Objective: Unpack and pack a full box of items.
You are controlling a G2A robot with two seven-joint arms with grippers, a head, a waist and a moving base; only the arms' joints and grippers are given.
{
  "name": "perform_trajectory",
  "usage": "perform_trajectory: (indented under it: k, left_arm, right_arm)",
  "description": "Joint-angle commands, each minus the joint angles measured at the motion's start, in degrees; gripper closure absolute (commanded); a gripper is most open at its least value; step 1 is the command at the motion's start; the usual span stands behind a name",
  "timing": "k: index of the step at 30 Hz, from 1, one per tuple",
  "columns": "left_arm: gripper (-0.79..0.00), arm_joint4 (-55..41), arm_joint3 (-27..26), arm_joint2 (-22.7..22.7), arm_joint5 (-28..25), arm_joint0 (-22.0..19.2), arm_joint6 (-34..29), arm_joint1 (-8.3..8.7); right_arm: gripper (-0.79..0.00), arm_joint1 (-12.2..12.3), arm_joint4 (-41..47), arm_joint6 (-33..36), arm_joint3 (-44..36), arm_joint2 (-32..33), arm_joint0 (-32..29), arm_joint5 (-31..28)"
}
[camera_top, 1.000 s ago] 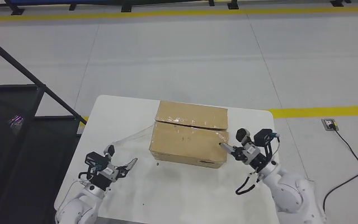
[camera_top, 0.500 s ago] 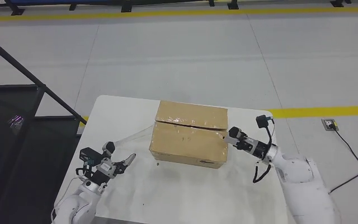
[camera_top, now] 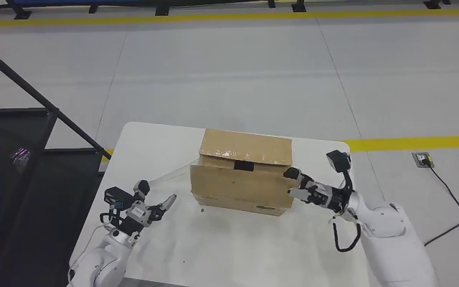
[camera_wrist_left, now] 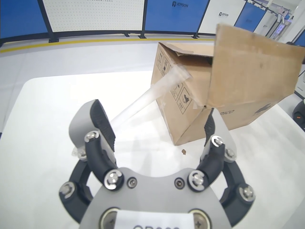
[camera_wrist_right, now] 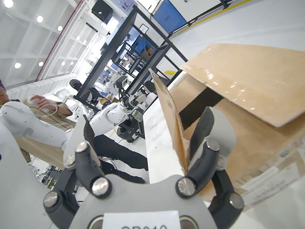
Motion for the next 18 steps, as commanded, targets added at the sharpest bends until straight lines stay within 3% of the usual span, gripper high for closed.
perform_trajectory:
  k: [1, 6, 12, 18]
  left_arm:
    - [-0.785, -1.0, -0.6, 0.3, 1.0, -0.2, -0.4, -0.1]
    - [-0.785, -1.5, -2.5, 1.0, 2.0, -0.5, -1.9, -0.19]
    - [-0.785, 1.6, -3.6, 2.2, -1.5, -0.5, -3.1, 0.1]
    - [-0.785, 7.5, -1.4, 3.9, -4.0, -1.3, -6.2, 0.49]
  right_arm:
    - [-0.785, 1.7, 0.1, -0.5, -3.8, -1.4, -2.0, -0.6]
    - [-0.785, 6.5, -4.0, -2.8, -9.7, -5.5, -5.7, -2.8]
    - [-0.785, 12.5, -13.3, -6.8, -10.9, -11.5, -7.1, -6.8]
    - [-0.785, 15.5, -14.8, -8.0, -9.1, -16.4, -5.2, -7.9]
